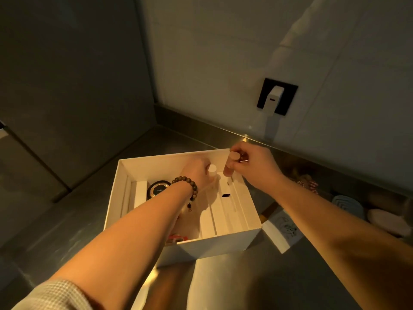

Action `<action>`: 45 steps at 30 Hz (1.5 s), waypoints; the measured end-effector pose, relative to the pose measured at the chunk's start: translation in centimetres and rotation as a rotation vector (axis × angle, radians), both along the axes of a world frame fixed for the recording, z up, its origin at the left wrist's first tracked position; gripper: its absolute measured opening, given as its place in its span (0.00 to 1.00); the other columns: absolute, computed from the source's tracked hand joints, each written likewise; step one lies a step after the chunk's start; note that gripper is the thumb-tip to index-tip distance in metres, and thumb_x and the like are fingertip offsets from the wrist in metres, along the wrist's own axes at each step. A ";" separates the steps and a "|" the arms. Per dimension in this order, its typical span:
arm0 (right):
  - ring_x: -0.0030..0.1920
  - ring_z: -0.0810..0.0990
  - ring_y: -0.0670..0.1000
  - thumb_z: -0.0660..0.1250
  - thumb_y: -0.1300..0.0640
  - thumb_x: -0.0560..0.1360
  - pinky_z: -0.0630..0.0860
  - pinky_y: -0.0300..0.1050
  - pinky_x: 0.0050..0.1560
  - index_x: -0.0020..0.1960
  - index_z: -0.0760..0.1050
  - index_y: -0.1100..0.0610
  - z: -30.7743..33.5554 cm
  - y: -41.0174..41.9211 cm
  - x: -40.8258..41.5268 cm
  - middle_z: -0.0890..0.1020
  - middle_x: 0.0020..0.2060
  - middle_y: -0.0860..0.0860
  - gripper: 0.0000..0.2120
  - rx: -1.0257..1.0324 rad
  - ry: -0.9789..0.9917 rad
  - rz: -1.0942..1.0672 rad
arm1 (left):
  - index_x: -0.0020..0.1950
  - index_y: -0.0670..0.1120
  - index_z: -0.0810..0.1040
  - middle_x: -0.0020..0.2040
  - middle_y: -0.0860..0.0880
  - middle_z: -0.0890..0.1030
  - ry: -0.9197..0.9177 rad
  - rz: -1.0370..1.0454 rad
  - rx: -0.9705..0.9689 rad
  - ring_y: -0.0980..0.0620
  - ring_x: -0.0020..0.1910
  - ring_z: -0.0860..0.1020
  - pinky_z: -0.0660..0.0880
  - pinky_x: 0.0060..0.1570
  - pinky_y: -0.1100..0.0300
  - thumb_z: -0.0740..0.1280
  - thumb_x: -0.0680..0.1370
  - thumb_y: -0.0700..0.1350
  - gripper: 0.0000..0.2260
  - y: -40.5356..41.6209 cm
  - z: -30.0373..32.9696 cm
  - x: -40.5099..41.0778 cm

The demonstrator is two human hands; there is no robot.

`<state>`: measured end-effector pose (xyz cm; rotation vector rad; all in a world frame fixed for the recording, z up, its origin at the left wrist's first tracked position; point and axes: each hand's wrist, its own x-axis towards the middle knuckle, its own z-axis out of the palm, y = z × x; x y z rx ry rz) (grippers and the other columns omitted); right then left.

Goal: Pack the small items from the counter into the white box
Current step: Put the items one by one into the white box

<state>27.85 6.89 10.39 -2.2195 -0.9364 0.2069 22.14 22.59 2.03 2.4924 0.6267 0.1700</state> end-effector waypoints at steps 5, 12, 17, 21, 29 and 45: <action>0.49 0.79 0.49 0.71 0.59 0.73 0.75 0.39 0.47 0.55 0.77 0.53 -0.5 0.4 0.2 0.81 0.48 0.49 0.11 -0.015 -0.006 0.025 | 0.43 0.52 0.74 0.36 0.55 0.75 0.012 0.014 0.031 0.57 0.37 0.74 0.71 0.41 0.63 0.68 0.74 0.53 0.07 0.2 -1.1 0.4; 0.48 0.78 0.51 0.70 0.59 0.73 0.77 0.47 0.51 0.54 0.79 0.54 -1.2 1.6 -1.1 0.80 0.48 0.51 0.10 -0.132 -0.073 0.089 | 0.48 0.47 0.77 0.43 0.49 0.79 0.066 -0.002 0.008 0.52 0.41 0.77 0.74 0.41 0.60 0.69 0.73 0.49 0.08 1.0 -0.5 -0.1; 0.41 0.79 0.50 0.66 0.60 0.76 0.78 0.41 0.40 0.51 0.76 0.55 -2.4 2.7 -2.5 0.79 0.43 0.53 0.05 -0.300 -0.043 0.108 | 0.51 0.51 0.74 0.46 0.52 0.77 0.029 0.051 -0.015 0.57 0.41 0.72 0.72 0.47 0.61 0.68 0.75 0.47 0.06 2.6 0.5 -2.4; 0.45 0.78 0.57 0.62 0.61 0.76 0.74 0.46 0.42 0.52 0.74 0.62 -3.3 4.1 -2.8 0.79 0.47 0.59 0.07 -0.377 -0.102 0.075 | 0.62 0.48 0.73 0.55 0.50 0.78 -0.010 0.057 0.001 0.52 0.51 0.76 0.74 0.51 0.59 0.67 0.76 0.45 0.15 3.3 1.9 -4.3; 0.39 0.78 0.51 0.60 0.49 0.78 0.75 0.43 0.35 0.52 0.75 0.55 -6.3 5.5 -3.2 0.78 0.40 0.52 0.11 -0.330 0.168 -0.239 | 0.71 0.49 0.64 0.67 0.49 0.72 -0.018 0.022 0.054 0.50 0.64 0.71 0.69 0.59 0.57 0.65 0.76 0.49 0.24 2.9 2.7 -6.9; 0.48 0.77 0.47 0.66 0.61 0.76 0.72 0.41 0.49 0.53 0.78 0.57 -0.1 -7.1 3.1 0.80 0.48 0.51 0.07 -0.242 -0.118 -0.083 | 0.72 0.50 0.62 0.70 0.48 0.68 0.026 -0.032 0.194 0.47 0.66 0.69 0.68 0.62 0.53 0.63 0.76 0.54 0.26 -1.2 4.5 -9.0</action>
